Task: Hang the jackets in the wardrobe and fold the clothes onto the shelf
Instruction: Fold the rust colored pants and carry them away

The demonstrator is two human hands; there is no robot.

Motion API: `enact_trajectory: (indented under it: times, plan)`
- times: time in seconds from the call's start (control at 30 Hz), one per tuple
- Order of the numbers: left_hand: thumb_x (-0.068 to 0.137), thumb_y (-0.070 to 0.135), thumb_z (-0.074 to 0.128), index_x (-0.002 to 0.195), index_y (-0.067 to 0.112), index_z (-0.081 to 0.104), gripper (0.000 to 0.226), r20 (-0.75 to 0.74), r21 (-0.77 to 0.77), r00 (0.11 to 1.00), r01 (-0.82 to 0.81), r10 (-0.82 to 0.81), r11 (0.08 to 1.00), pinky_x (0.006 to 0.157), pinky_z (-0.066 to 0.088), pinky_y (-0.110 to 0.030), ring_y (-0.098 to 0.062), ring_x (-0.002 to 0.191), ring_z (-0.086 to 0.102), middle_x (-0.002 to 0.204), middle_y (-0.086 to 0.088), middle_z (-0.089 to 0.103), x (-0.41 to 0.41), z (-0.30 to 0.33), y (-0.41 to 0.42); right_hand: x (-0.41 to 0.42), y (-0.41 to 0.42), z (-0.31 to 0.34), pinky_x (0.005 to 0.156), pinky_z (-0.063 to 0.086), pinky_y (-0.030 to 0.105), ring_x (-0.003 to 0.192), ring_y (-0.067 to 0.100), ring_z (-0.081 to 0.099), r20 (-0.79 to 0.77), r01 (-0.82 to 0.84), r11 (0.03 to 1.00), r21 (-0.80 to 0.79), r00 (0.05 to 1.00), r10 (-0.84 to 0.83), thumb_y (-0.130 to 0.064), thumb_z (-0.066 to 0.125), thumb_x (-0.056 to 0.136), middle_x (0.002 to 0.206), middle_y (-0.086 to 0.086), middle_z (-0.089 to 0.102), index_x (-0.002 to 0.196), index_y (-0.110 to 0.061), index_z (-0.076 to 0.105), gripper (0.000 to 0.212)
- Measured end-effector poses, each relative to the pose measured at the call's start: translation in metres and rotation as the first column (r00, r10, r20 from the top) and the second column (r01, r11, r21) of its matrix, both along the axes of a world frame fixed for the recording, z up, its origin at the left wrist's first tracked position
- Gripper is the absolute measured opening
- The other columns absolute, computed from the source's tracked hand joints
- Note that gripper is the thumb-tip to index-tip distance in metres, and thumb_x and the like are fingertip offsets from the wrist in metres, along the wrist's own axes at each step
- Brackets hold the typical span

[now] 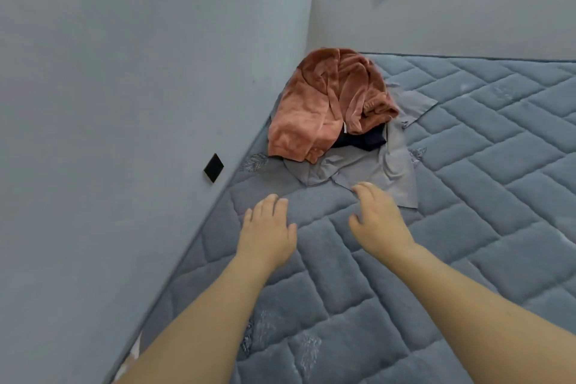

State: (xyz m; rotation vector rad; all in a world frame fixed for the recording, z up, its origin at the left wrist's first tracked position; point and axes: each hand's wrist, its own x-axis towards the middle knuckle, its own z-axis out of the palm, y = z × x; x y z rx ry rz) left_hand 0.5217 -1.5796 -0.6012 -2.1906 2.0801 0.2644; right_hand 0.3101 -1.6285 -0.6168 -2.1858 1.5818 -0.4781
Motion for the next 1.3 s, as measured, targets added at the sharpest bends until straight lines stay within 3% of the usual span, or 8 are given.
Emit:
enact_trajectory:
  times: [0.3,0.53,0.63,0.73,0.83,0.9,1.03,1.3]
  plan:
    - [0.099,0.036,0.045,0.154,0.016,0.018,0.065,-0.141,-0.096,0.984,-0.119,0.105,0.988,0.121,0.013,-0.052,-0.029,0.150,0.003,0.163,-0.011,0.002,0.049,-0.118,-0.138,0.014,-0.090,-0.172,0.121,0.008,0.046,0.147,0.024,0.020,-0.233,0.099,0.990,-0.098,0.965,-0.120,-0.037,0.046,0.098,0.158,0.006,0.028,0.147,-0.014,0.038,0.055]
    - [0.089,0.058,0.049,0.156,0.027,-0.002,0.090,-0.183,-0.110,0.967,-0.196,0.174,0.974,0.114,0.005,-0.067,-0.030,0.150,-0.015,0.164,-0.004,-0.012,0.008,-0.163,-0.241,0.015,-0.103,-0.203,0.120,0.008,0.051,0.147,0.022,0.020,-0.237,0.139,0.984,-0.107,0.958,-0.161,-0.040,0.041,0.088,0.156,0.002,0.032,0.136,-0.022,0.047,0.053]
    - [0.090,0.050,0.053,0.153,0.015,0.016,0.081,-0.078,-0.143,0.974,-0.221,0.212,0.965,0.114,0.009,-0.066,-0.035,0.147,0.012,0.159,-0.013,0.017,0.000,-0.164,-0.262,0.012,-0.103,-0.203,0.120,0.010,0.052,0.147,0.023,0.022,-0.246,0.149,0.984,-0.094,0.954,-0.169,-0.039,0.041,0.086,0.156,0.002,0.034,0.136,-0.021,0.049,0.054]
    - [0.090,0.032,0.052,0.120,0.008,0.051,0.038,0.025,-0.315,0.997,-0.066,0.078,0.947,0.102,0.035,-0.048,-0.035,0.115,0.051,0.122,-0.014,0.057,0.019,-0.150,-0.274,0.012,-0.104,-0.207,0.119,0.012,0.054,0.147,0.024,0.025,-0.255,0.150,0.982,-0.112,0.951,-0.174,-0.039,0.041,0.085,0.155,0.004,0.035,0.136,-0.020,0.050,0.055]
    - [0.083,0.027,0.058,0.092,0.010,0.056,0.019,-0.132,-0.389,0.989,0.014,-0.071,0.921,0.067,0.041,-0.040,-0.035,0.089,0.057,0.093,-0.011,0.062,0.038,-0.130,-0.257,0.013,-0.106,-0.210,0.119,0.013,0.055,0.146,0.025,0.026,-0.250,0.159,0.978,-0.136,0.949,-0.190,-0.039,0.043,0.084,0.155,0.005,0.036,0.137,-0.019,0.051,0.056]
    - [0.077,0.034,0.057,0.080,0.018,0.048,0.018,-0.150,-0.315,0.980,0.075,-0.128,0.946,0.058,0.036,-0.033,-0.031,0.081,0.057,0.082,-0.005,0.058,0.043,-0.128,-0.218,0.012,-0.107,-0.211,0.119,0.013,0.055,0.146,0.026,0.025,-0.248,0.156,0.977,-0.148,0.950,-0.190,-0.039,0.043,0.085,0.155,0.006,0.036,0.138,-0.018,0.050,0.058]
    - [0.072,0.030,0.065,0.077,0.016,0.054,0.019,-0.171,-0.087,0.972,0.148,-0.161,0.985,0.060,0.046,-0.038,-0.029,0.080,0.058,0.079,-0.002,0.056,0.036,-0.151,-0.135,0.013,-0.106,-0.210,0.119,0.014,0.056,0.146,0.027,0.026,-0.216,0.157,0.971,-0.181,0.957,-0.195,-0.037,0.046,0.085,0.154,0.009,0.036,0.142,-0.015,0.047,0.062]
    - [0.072,0.024,0.057,0.088,0.008,0.067,0.025,-0.413,-0.342,0.911,-0.162,0.007,0.925,0.075,0.041,-0.032,-0.021,0.079,0.046,0.088,-0.001,0.058,0.008,-0.182,-0.092,0.010,-0.107,-0.218,0.118,0.016,0.058,0.145,0.029,0.029,-0.169,0.126,0.954,-0.273,0.970,-0.176,-0.037,0.051,0.088,0.155,0.011,0.034,0.146,-0.016,0.039,0.063]
